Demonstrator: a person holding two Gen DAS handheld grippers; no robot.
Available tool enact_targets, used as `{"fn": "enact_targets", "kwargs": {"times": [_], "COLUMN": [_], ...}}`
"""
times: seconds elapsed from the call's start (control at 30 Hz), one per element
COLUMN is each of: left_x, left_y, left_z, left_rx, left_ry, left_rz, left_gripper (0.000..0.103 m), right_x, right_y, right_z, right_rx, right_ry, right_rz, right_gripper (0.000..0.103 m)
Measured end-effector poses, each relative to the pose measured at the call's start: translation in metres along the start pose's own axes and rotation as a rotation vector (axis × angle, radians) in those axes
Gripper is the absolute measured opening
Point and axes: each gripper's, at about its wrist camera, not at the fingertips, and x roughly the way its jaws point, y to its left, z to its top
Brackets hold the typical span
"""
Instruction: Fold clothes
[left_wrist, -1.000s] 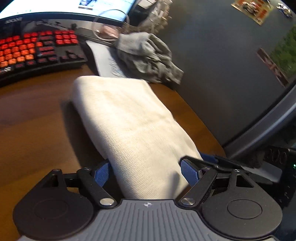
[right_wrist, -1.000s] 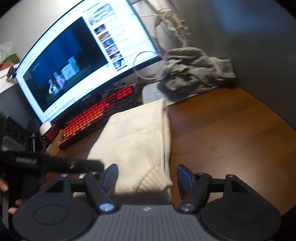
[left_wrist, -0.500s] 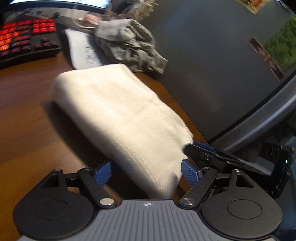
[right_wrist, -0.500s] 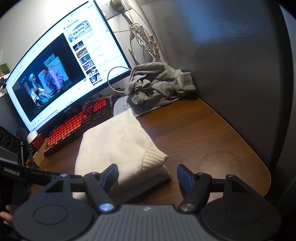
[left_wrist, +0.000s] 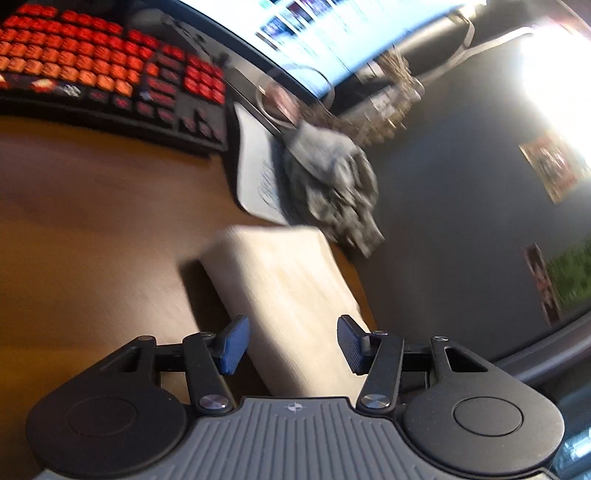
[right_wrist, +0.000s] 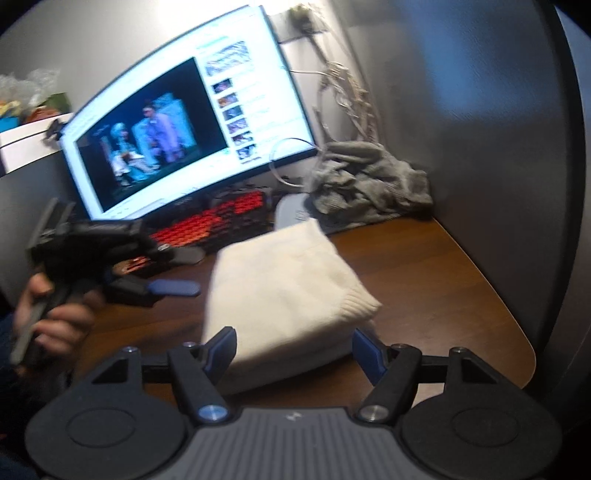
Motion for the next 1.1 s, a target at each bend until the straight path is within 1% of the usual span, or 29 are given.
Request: {"fn": "enact_targets", "kwargs": {"times": [0.03,0.13,0.2,0.27,0.3,0.33,0.37,0.43,0.47,0.53,0.67,0.7,0.83,0.87,0.9,0.97,1.1], "left_x": [0.002,0.010,0.016,0.022,0.024,0.026,0.027,0.030,0.032,0.034,0.033,0.034,0.044,0.046,0.048,0.053,0.062], "left_y": [0.003,0.005,0.001,-0.002,-0.003,-0.003,-0.002,-0.003,-0.004,-0.008,-0.017,-0.020,-0.028,-0.030,-0.032,-0.036,-0.044], "left_z": [0.004,0.013,0.015,0.016,0.016,0.016,0.016,0.014,0.013,0.009,0.003,0.002,0.002,0.001,0.001,0.001,0.001], "left_rx": [-0.003,-0.010,0.008,0.026,0.029,0.026,0.024,0.023,0.023,0.027,0.056,0.070,0.109,0.117,0.127,0.141,0.149], "left_ry": [-0.010,-0.022,-0.023,-0.021,-0.015,-0.007,0.002,0.018,0.024,0.035,0.037,0.036,0.045,0.048,0.052,0.061,0.076], "left_rz": [0.021,0.046,0.062,0.088,0.098,0.106,0.110,0.111,0.109,0.104,0.120,0.124,0.144,0.148,0.148,0.145,0.137], "left_gripper": [0.051,0.051,0.052,0.054,0.054,0.054,0.054,0.054,0.054,0.054,0.053,0.053,0.053,0.053,0.053,0.053,0.053], "right_x": [0.001,0.004,0.007,0.009,0.010,0.011,0.012,0.014,0.016,0.018,0.022,0.023,0.027,0.024,0.015,0.016,0.014], "right_y": [0.003,0.010,0.016,0.021,0.023,0.026,0.028,0.034,0.036,0.041,0.052,0.054,0.064,0.061,0.067,0.059,0.059], "right_z": [-0.001,-0.005,-0.008,-0.011,-0.012,-0.013,-0.015,-0.017,-0.019,-0.021,-0.027,-0.028,-0.033,-0.031,-0.033,-0.032,-0.035], "right_rx": [-0.008,-0.033,-0.049,-0.066,-0.074,-0.082,-0.090,-0.107,-0.115,-0.132,-0.165,-0.173,-0.202,-0.172,-0.129,-0.077,-0.089], "right_ry": [-0.002,-0.009,-0.014,-0.018,-0.020,-0.023,-0.025,-0.029,-0.032,-0.036,-0.045,-0.048,-0.056,-0.051,-0.047,-0.040,-0.045], "right_rz": [0.002,0.007,0.011,0.015,0.017,0.018,0.020,0.024,0.026,0.029,0.037,0.039,0.048,0.068,0.092,0.117,0.089], "right_gripper": [0.069,0.069,0.067,0.058,0.056,0.050,0.044,0.035,0.035,0.029,0.007,0.005,0.004,0.004,0.004,0.004,0.004]}}
